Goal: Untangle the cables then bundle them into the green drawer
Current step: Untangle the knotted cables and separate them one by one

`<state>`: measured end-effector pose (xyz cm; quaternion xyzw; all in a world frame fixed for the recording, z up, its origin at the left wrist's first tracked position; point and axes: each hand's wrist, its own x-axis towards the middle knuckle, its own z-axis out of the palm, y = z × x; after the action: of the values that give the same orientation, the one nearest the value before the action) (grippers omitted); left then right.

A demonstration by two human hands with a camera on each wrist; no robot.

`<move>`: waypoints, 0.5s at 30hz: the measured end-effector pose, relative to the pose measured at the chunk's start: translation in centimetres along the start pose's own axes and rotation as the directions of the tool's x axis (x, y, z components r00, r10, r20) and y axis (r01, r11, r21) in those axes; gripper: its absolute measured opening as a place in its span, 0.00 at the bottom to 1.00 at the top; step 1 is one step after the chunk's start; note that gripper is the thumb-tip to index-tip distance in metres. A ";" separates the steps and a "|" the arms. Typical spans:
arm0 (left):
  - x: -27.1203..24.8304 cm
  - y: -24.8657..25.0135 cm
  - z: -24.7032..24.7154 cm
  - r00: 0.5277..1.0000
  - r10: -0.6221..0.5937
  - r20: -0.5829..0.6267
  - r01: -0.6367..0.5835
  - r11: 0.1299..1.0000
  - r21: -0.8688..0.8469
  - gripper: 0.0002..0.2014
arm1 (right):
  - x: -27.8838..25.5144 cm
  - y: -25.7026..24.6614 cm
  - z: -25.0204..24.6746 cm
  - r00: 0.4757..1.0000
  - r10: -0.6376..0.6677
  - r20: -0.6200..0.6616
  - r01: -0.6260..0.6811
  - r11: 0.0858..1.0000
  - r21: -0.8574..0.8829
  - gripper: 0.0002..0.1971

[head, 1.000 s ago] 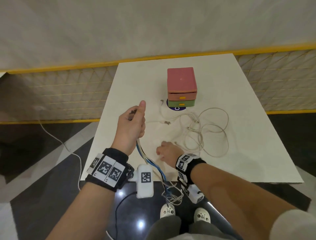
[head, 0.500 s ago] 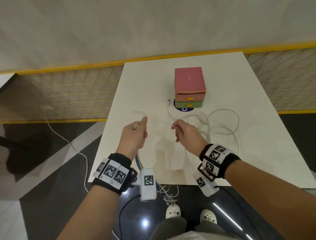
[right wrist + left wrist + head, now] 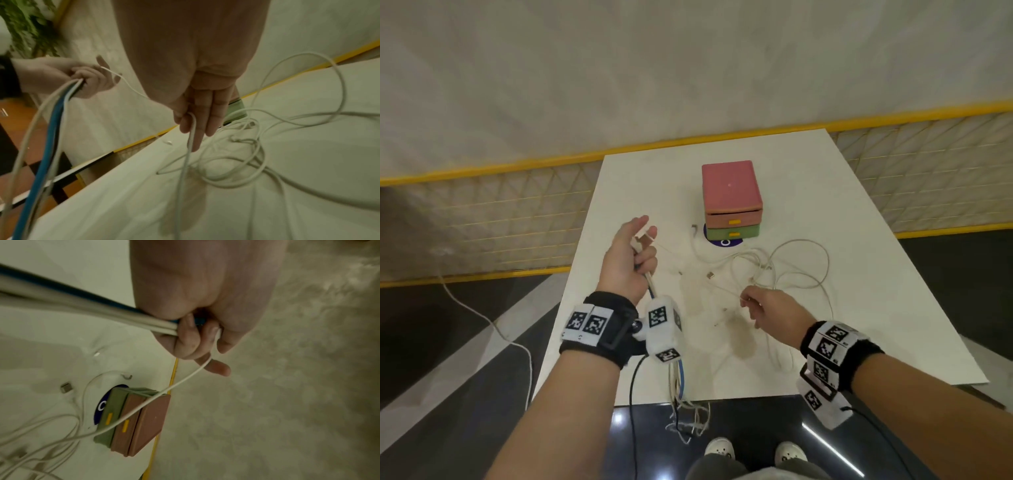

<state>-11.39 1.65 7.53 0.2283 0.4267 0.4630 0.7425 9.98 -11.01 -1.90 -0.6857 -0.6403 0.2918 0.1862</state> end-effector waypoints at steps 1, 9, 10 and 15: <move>0.3 0.3 0.1 1.000 0.008 0.015 -0.007 1.000 -0.016 0.09 | 0.1 0.5 -0.2 1.000 0.013 0.002 -0.013 1.000 -0.021 0.11; 0.3 0.1 2.0 0.976 0.205 -0.070 -0.185 0.956 0.226 0.08 | 2.4 3.4 -1.9 0.984 0.167 -0.067 -0.178 0.960 -0.215 0.11; 0.2 -0.1 2.3 0.972 0.223 -0.070 -0.200 0.949 0.242 0.07 | 2.7 3.3 -2.3 0.979 0.198 -0.055 -0.205 0.954 -0.220 0.12; 0.2 -1.2 3.9 0.959 0.281 -0.021 -0.248 0.876 0.414 0.06 | 4.6 0.1 -4.6 0.997 0.017 -0.069 -0.026 0.991 -0.130 0.21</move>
<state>-7.50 1.46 8.68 0.4152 0.5080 0.4698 0.5906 13.04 -5.94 0.74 -0.7127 -0.6439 0.2280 0.1594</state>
